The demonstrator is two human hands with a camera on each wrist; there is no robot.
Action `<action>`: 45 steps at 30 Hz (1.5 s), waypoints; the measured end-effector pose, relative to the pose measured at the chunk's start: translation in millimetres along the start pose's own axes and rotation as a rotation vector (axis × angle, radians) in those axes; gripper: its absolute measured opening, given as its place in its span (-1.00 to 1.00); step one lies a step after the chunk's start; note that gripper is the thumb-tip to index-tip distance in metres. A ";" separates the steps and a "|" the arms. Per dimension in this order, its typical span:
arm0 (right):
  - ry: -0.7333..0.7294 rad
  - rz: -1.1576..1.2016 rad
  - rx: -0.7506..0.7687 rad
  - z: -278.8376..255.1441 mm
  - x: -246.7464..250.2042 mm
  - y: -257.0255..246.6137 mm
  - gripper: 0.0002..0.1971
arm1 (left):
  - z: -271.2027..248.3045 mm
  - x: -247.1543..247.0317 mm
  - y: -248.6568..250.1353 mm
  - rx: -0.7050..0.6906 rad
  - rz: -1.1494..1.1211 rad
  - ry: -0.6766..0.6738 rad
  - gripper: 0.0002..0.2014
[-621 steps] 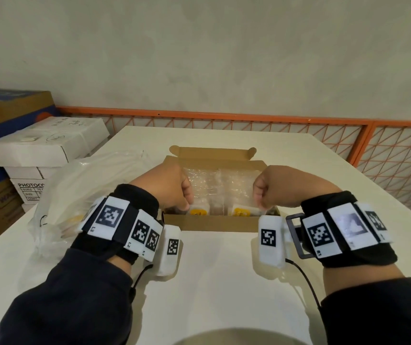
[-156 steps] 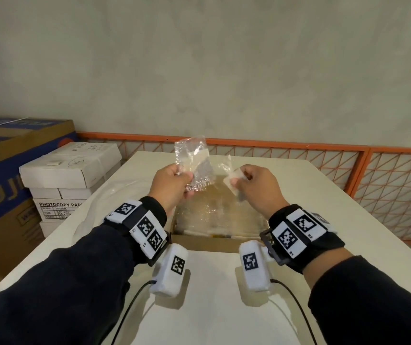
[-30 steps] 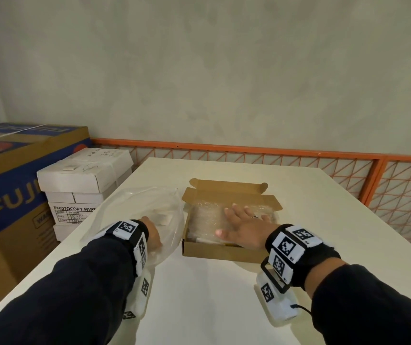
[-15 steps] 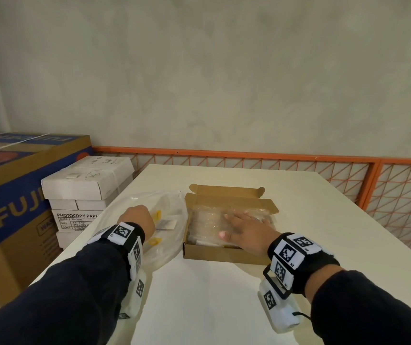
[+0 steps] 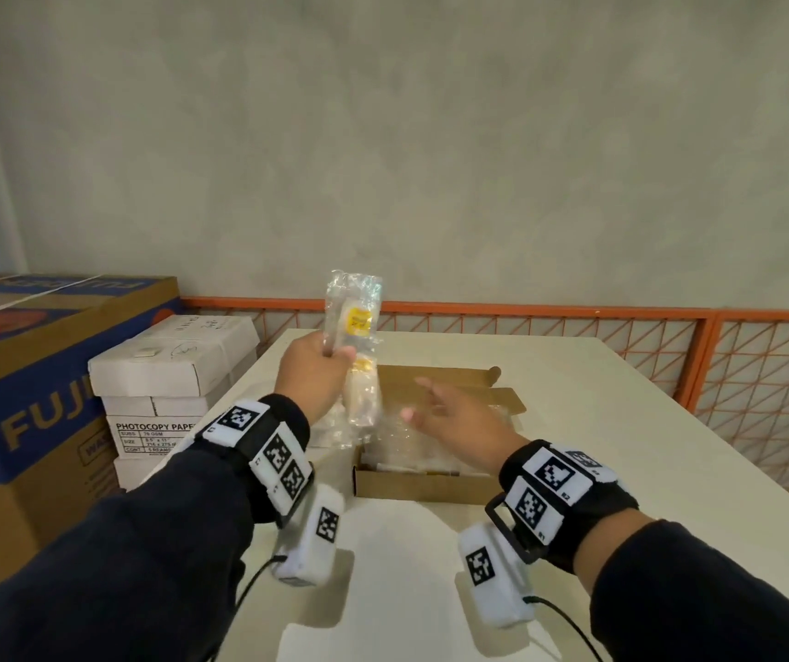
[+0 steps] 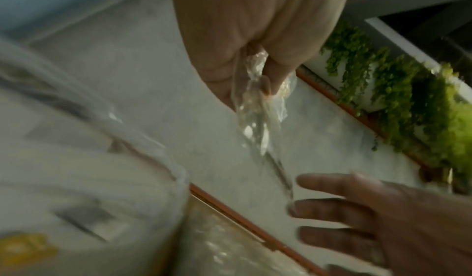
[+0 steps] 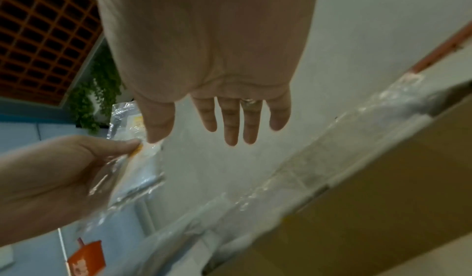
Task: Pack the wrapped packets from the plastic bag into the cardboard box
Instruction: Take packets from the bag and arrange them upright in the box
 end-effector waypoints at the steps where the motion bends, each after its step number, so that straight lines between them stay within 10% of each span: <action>1: -0.016 0.101 0.001 -0.3 -2.4 -3.4 -0.31 | -3.3 -8.3 2.2 0.026 -0.081 -0.014 -0.87; 9: 0.012 0.542 -0.011 -5.3 -3.2 -8.0 -0.98 | -28.0 -60.6 2.5 0.236 -0.473 -0.133 -0.85; 33: 0.249 -0.096 -0.108 8.0 56.8 43.6 -0.75 | -5.7 -37.3 -4.1 0.061 -0.338 0.110 -0.88; 45: -0.067 -0.599 -0.095 31.6 9.2 40.1 -0.74 | 9.0 -18.3 -15.9 0.036 -0.333 0.175 -0.81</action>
Point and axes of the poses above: each hand's wrist, its own z-axis towards the middle knuckle, its own x-axis out of the back of the hand, y = z × x, the point moved 8 cm from there along z, towards the middle knuckle, and after that the axes turned 13 degrees about -z, right-handed, at the moved point
